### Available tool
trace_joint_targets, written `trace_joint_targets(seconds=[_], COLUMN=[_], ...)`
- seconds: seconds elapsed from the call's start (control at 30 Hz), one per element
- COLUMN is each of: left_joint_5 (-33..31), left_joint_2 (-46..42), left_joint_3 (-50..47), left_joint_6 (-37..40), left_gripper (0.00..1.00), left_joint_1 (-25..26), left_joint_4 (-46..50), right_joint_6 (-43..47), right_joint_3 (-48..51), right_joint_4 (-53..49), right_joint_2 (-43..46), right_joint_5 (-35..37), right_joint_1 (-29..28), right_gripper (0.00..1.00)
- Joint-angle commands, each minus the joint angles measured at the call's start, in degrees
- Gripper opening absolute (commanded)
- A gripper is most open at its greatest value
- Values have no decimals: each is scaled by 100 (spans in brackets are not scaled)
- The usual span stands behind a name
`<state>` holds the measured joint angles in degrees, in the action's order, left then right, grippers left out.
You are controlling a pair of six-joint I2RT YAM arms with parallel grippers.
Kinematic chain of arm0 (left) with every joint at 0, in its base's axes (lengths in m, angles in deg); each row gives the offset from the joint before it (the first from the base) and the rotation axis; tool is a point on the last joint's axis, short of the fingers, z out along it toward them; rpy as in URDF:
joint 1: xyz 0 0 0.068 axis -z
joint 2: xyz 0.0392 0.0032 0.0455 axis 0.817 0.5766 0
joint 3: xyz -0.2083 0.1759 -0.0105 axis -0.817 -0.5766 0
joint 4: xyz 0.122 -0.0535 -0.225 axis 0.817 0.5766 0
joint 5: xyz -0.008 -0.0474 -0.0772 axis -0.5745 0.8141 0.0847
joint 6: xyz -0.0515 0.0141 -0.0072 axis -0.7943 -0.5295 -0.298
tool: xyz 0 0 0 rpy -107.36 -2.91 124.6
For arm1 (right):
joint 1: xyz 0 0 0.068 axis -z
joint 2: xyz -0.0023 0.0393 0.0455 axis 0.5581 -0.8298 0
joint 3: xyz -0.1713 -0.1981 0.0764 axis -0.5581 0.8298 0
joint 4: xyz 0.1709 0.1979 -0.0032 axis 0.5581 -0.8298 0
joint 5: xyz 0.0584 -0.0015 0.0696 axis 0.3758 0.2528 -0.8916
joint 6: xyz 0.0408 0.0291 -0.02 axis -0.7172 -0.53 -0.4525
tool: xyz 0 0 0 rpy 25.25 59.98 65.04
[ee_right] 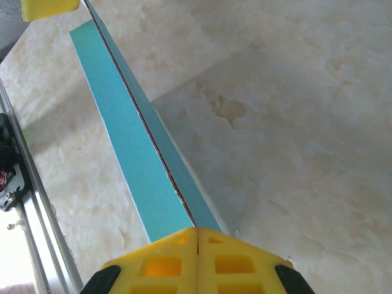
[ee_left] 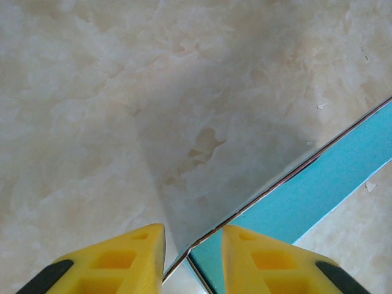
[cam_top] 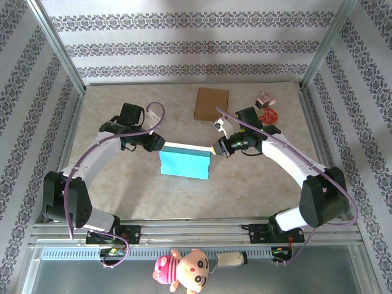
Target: Fold the paper box
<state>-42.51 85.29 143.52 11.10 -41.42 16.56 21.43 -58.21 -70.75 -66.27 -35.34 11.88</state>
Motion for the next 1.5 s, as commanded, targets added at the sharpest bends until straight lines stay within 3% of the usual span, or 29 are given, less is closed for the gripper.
trace_joint_targets(seconds=[0.0,0.3,0.43,0.97,1.2,1.37,1.47], left_joint_5=[138,108,16,-6,7,-67,-429], left_joint_2=[34,21,0,58,26,-288,-646], left_joint_3=[-9,-36,-41,-44,-92,-334,-598], left_joint_6=[-91,-251,-308,-221,-524,-1452,-2043], left_gripper=[28,26,34,29,22,10,4], left_joint_1=[-99,-109,-108,-159,-155,-132,-71], left_joint_4=[127,220,277,459,280,-465,-939], right_joint_6=[126,135,121,123,-292,-1277,-1710], right_joint_3=[70,92,112,113,122,149,226], right_joint_4=[-47,-45,-40,-32,207,719,1061], right_joint_2=[56,67,108,91,114,140,285], right_joint_5=[-99,20,33,60,454,991,1481], right_joint_1=[-106,-137,-148,-143,-296,-536,-723], right_gripper=[6,5,5,4,1,0,0])
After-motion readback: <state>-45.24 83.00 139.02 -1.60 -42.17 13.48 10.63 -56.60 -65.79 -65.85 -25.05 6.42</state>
